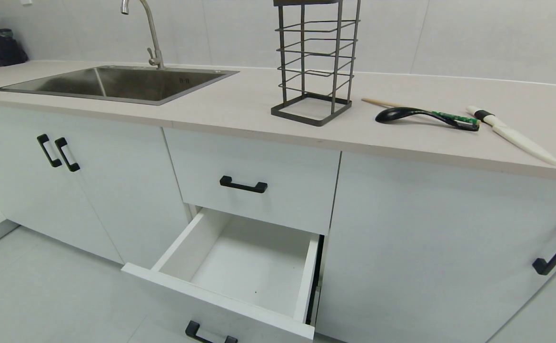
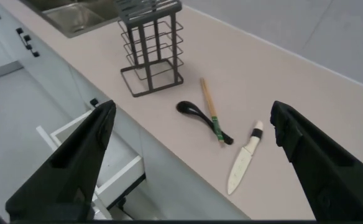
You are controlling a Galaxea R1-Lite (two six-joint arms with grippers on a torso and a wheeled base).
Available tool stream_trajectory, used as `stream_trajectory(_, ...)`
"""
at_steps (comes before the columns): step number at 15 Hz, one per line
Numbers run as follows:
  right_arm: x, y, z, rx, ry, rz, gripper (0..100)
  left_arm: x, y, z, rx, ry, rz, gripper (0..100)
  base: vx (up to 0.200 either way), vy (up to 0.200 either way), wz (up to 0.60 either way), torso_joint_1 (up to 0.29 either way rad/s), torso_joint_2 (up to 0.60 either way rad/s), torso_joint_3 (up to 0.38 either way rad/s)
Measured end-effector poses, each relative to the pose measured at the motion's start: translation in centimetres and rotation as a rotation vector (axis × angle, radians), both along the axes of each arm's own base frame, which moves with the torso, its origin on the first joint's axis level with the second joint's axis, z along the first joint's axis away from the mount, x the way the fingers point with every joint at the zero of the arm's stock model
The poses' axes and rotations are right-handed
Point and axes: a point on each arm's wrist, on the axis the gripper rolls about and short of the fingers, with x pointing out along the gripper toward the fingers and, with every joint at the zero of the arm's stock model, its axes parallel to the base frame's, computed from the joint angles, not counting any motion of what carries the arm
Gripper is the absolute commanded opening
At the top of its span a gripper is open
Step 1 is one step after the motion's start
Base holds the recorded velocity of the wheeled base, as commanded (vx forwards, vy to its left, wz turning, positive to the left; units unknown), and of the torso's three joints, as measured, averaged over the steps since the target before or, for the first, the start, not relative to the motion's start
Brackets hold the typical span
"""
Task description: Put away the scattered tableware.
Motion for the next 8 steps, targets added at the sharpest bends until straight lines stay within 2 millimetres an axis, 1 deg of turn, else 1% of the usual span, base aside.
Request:
stream_trajectory(5, 0.0, 0.0, -0.02, -0.001, 0.002, 0.0, 0, -0.01, 0.0, -0.06, -0.085, 0.01, 0.0, 100, 0.0, 0.0, -0.6, 0.001, 0.0, 0.003)
stream_trajectory(8, 0.0, -0.01, 0.01, -0.001, -0.001, -0.001, 0, -0.01, 0.0, -0.06, -0.087, 0.01, -0.002, 100, 0.0, 0.0, 0.0, 0.0, 0.0, 0.0)
